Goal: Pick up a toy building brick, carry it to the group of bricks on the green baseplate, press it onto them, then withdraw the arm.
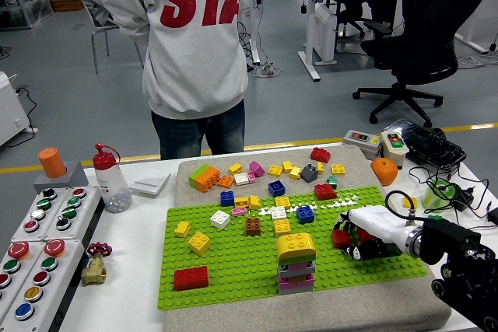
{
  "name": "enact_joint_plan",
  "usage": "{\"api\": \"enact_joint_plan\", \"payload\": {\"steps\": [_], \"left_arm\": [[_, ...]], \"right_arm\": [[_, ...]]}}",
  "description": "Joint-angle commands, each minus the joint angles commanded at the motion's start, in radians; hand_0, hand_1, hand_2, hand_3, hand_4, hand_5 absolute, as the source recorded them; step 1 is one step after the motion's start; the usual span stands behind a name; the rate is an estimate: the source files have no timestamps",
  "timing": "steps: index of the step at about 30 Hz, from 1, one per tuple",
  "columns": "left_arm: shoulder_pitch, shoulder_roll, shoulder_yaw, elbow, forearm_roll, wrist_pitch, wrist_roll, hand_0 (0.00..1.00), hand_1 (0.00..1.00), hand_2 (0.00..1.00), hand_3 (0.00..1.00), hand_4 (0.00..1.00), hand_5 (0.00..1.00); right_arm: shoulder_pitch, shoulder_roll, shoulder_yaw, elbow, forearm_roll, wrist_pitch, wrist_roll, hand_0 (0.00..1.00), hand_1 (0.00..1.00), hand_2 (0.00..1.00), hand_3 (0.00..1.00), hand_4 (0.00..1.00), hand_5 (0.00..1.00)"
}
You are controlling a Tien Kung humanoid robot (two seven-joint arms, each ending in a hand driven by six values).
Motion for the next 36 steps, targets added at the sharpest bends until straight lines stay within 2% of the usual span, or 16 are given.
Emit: {"api": "enact_joint_plan", "payload": {"steps": [11,12,19,27,35,36], "left_arm": [[-0.003,0.001,0.0,0.001,-0.002,0.0,-0.001,0.621,0.587,0.587,0.422,0.289,0.931],[-0.003,0.001,0.0,0.001,-0.001,0.0,-0.001,0.62,0.587,0.588,0.422,0.29,0.931],[-0.004,0.002,0.001,0.001,-0.002,0.0,-0.002,0.621,0.586,0.588,0.421,0.29,0.933],[-0.004,0.002,0.0,0.002,-0.004,0.001,-0.003,0.619,0.586,0.587,0.422,0.289,0.932],[-0.004,0.005,-0.004,0.002,0.0,0.003,-0.002,0.621,0.586,0.587,0.422,0.289,0.931],[-0.004,0.005,-0.004,0.002,-0.001,0.003,-0.002,0.62,0.586,0.587,0.421,0.289,0.931]], "right_arm": [[-0.005,-0.014,0.027,0.021,0.01,-0.027,0.006,0.813,0.583,0.546,0.563,0.527,0.207],[-0.005,-0.016,0.029,0.023,0.012,-0.029,0.008,0.779,0.535,0.527,0.535,0.508,0.206],[-0.016,-0.03,0.069,0.052,0.014,-0.036,0.009,0.777,0.543,0.531,0.538,0.494,0.197],[-0.031,-0.075,0.167,0.161,0.016,-0.036,-0.01,0.778,0.551,0.537,0.543,0.483,0.198],[-0.048,-0.15,0.26,0.321,0.018,0.009,-0.064,0.778,0.563,0.547,0.549,0.468,0.185],[-0.051,-0.159,0.266,0.345,0.016,0.016,-0.071,0.813,0.62,0.608,0.555,0.464,0.187]]}}
